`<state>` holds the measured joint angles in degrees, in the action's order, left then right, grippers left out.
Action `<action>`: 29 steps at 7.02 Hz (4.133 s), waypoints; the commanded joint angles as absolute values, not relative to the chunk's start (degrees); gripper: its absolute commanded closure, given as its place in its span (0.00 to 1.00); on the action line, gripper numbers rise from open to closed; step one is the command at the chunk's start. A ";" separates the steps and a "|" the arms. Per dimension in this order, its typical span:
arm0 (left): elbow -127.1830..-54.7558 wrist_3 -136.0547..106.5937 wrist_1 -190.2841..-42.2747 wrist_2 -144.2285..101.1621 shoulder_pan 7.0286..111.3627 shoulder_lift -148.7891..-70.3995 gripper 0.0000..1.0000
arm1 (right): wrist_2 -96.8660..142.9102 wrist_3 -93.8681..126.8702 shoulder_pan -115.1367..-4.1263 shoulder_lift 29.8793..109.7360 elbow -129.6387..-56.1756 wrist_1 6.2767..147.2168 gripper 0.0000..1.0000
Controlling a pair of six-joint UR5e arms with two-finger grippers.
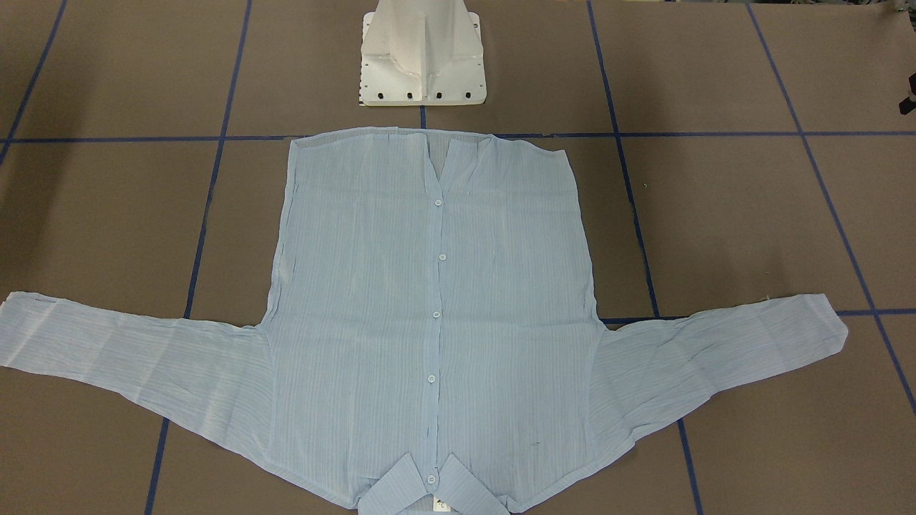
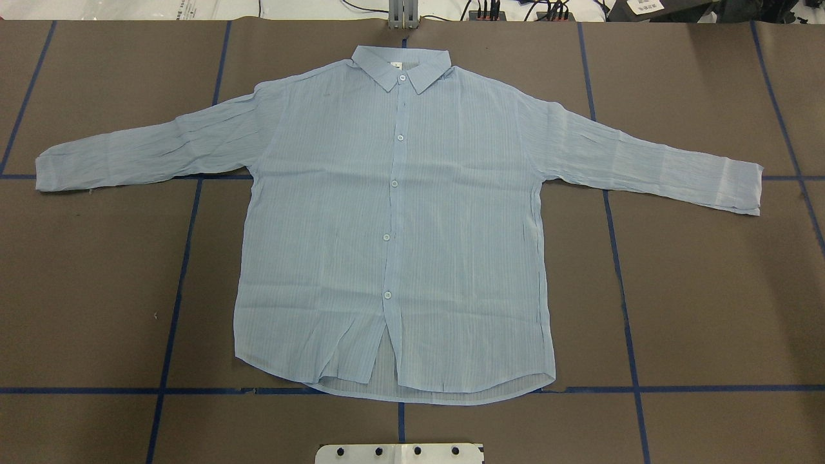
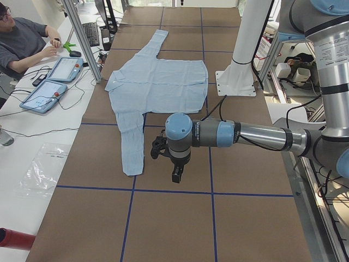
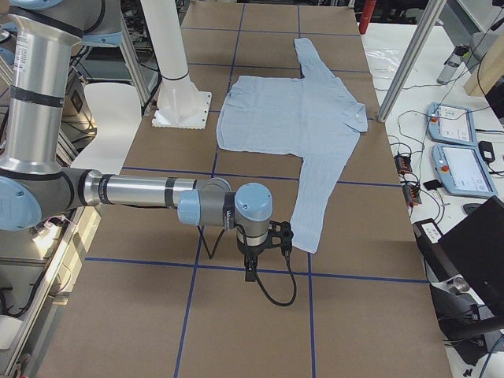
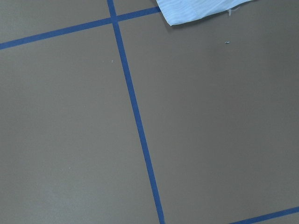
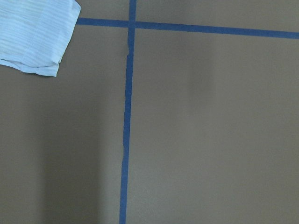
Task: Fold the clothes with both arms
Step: 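Move the right gripper toward the cuff of the sleeve nearest it, then grasp the sleeve cuff nearest the right gripper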
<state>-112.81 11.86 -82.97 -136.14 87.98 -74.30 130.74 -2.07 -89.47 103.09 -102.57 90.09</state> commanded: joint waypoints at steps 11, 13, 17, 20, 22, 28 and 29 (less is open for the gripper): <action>-112.16 6.86 -89.55 -136.84 87.36 -83.32 0.00 | 130.52 28.06 -73.85 93.45 -86.88 57.44 0.00; -112.59 6.86 -89.47 -136.93 87.45 -83.06 0.00 | 125.10 40.30 -66.48 89.84 -81.50 48.11 0.00; -112.41 6.86 -89.39 -136.85 87.54 -82.53 0.00 | 124.28 40.78 -64.25 87.98 -76.64 46.58 0.23; -112.15 6.86 -89.47 -136.85 87.54 -82.53 0.00 | 124.45 40.96 -64.25 85.18 -74.10 46.67 0.67; -112.15 6.94 -89.47 -136.85 87.54 -82.18 0.00 | 124.45 40.96 -64.25 84.73 -73.65 46.67 0.86; -111.97 6.86 -89.56 -136.85 87.45 -82.18 0.00 | 124.54 41.31 -64.51 82.81 -78.03 47.54 1.00; -111.80 6.86 -89.56 -136.85 87.45 -82.18 0.00 | 124.54 41.40 -64.51 80.36 -78.92 49.99 1.00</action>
<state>-111.94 6.89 -89.56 -136.85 87.48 -82.18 124.54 41.22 -64.49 82.78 -77.46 47.80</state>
